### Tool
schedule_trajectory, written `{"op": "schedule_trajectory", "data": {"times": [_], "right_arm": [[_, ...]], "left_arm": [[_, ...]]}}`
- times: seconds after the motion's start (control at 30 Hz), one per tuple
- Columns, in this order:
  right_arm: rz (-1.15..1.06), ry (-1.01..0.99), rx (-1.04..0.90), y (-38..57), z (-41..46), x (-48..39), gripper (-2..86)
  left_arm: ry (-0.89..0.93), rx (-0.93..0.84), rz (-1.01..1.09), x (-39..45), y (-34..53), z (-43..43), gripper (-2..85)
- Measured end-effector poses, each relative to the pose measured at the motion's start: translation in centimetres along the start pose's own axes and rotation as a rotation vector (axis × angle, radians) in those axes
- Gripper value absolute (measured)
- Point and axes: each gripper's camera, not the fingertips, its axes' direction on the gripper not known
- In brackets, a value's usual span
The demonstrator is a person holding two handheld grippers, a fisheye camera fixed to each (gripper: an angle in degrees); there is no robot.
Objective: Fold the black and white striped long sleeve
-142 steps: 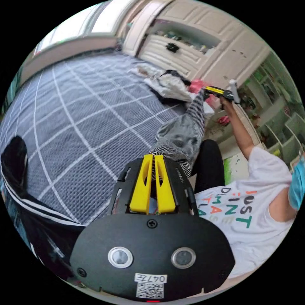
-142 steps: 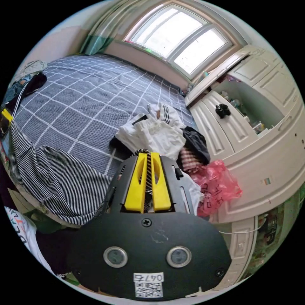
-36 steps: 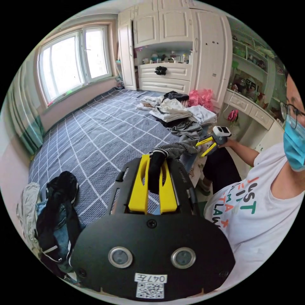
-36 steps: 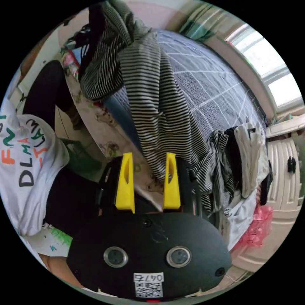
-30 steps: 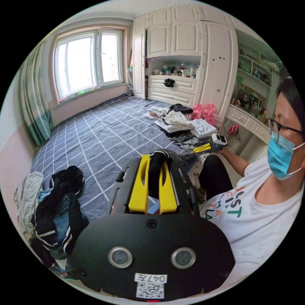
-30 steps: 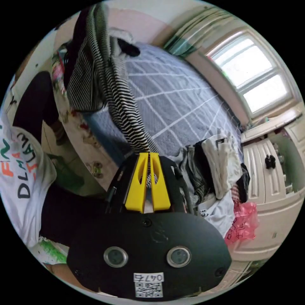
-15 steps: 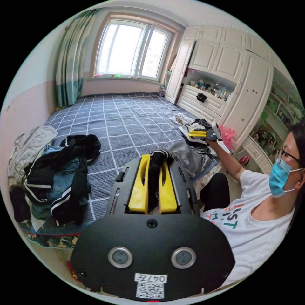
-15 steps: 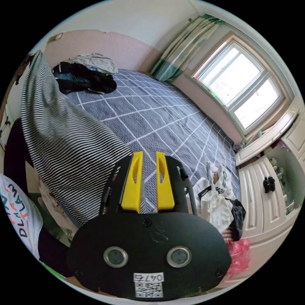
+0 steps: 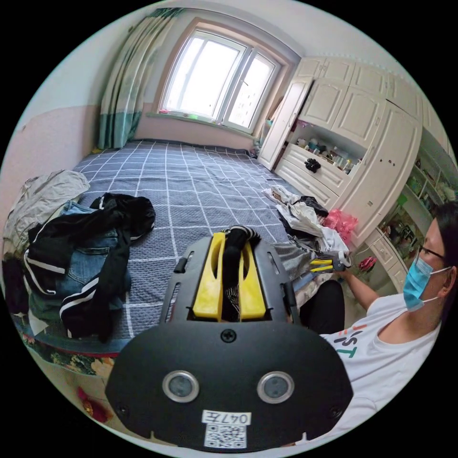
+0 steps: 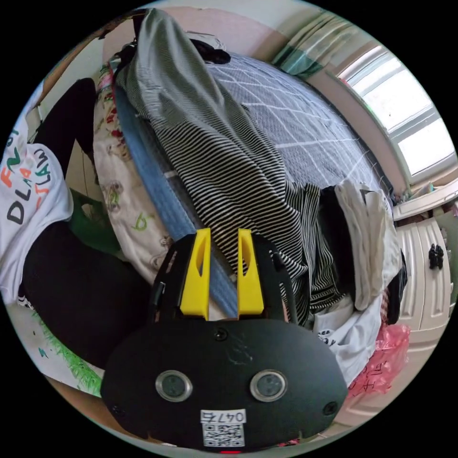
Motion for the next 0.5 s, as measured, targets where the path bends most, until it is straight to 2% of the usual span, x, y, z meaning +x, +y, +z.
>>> {"op": "schedule_trajectory", "data": {"times": [0.13, 0.2, 0.5], "right_arm": [[0.021, -0.085, -0.036, -1.1, 1.1, 1.3, 0.7], [0.054, -0.029, -0.029, -1.2, 0.1, 1.7, 0.3], [0.292, 0.446, 0.169, 0.0, -15.1, 1.4, 0.1]], "left_arm": [[-0.049, 0.015, 0.034, 1.5, -0.5, -1.7, 1.2], [-0.078, 0.032, 0.074, 2.7, -0.7, -3.3, 1.2], [-0.105, 0.191, 0.111, 4.5, 0.7, -11.0, 1.1]]}}
